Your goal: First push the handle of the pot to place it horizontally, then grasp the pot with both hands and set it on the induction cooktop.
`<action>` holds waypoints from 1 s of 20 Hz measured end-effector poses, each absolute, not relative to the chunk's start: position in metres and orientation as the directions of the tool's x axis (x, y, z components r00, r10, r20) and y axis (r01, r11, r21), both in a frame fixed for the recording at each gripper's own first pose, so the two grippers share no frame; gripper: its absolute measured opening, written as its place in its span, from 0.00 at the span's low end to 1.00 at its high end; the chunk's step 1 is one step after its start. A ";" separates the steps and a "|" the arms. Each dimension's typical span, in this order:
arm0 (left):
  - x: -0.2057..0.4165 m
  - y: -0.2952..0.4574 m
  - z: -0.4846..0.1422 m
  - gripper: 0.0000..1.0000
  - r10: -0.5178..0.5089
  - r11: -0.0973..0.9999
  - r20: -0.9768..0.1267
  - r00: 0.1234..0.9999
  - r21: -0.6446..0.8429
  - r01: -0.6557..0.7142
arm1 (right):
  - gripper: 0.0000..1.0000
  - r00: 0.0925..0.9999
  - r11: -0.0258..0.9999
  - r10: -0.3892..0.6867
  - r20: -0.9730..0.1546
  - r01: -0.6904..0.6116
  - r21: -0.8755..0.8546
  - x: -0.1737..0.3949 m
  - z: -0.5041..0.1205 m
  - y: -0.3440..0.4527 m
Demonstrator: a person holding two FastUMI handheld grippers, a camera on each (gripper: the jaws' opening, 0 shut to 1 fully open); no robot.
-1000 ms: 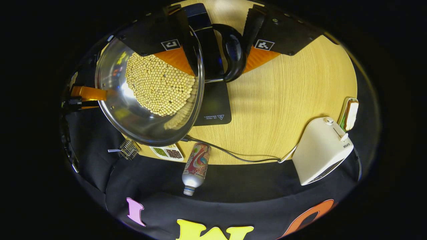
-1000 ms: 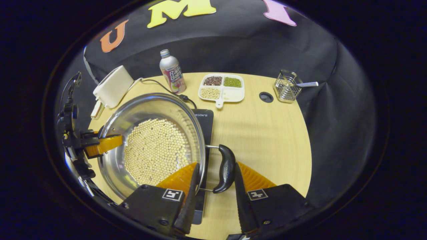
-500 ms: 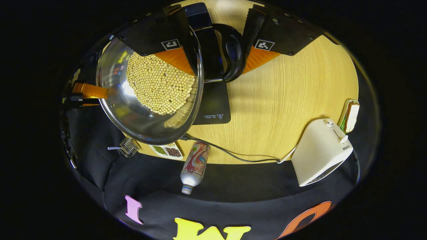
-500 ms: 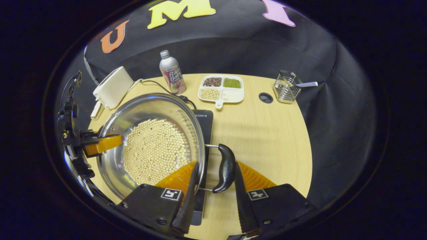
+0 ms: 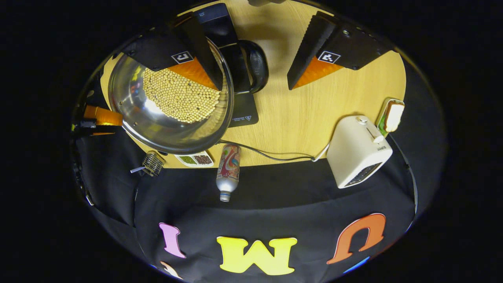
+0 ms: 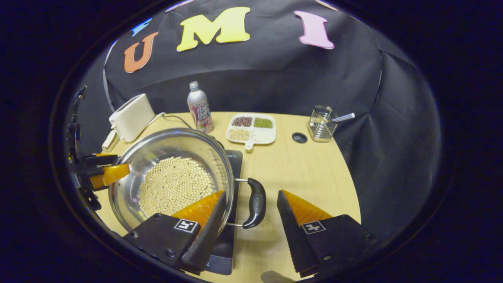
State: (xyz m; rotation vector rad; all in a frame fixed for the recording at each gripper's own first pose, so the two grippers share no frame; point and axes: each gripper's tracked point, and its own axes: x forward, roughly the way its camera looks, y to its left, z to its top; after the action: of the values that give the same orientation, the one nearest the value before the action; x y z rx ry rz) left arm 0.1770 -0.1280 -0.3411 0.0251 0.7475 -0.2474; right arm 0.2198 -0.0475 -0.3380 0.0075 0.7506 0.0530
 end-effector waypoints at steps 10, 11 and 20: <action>0.159 -0.125 -0.305 0.98 -0.126 0.988 -0.623 0.772 -0.007 0.155 | 0.85 0.805 0.992 0.118 -0.581 -0.116 0.041 0.212 -0.302 -0.041; 0.151 -0.123 -0.298 0.98 -0.106 0.990 -0.620 0.778 0.010 0.143 | 0.85 0.814 0.992 0.121 -0.568 -0.124 0.034 0.211 -0.297 -0.041; 0.080 -0.099 -0.198 0.97 -0.094 0.991 -0.465 0.881 0.045 0.129 | 0.93 0.924 0.989 0.111 -0.366 -0.139 -0.049 0.150 -0.184 -0.026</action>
State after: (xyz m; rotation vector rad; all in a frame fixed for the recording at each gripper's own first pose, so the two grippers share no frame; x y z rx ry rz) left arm 0.0800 -0.0994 -0.1978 0.0757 0.4800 -0.1162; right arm 0.1497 -0.0264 -0.1843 -0.0742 0.3712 0.1285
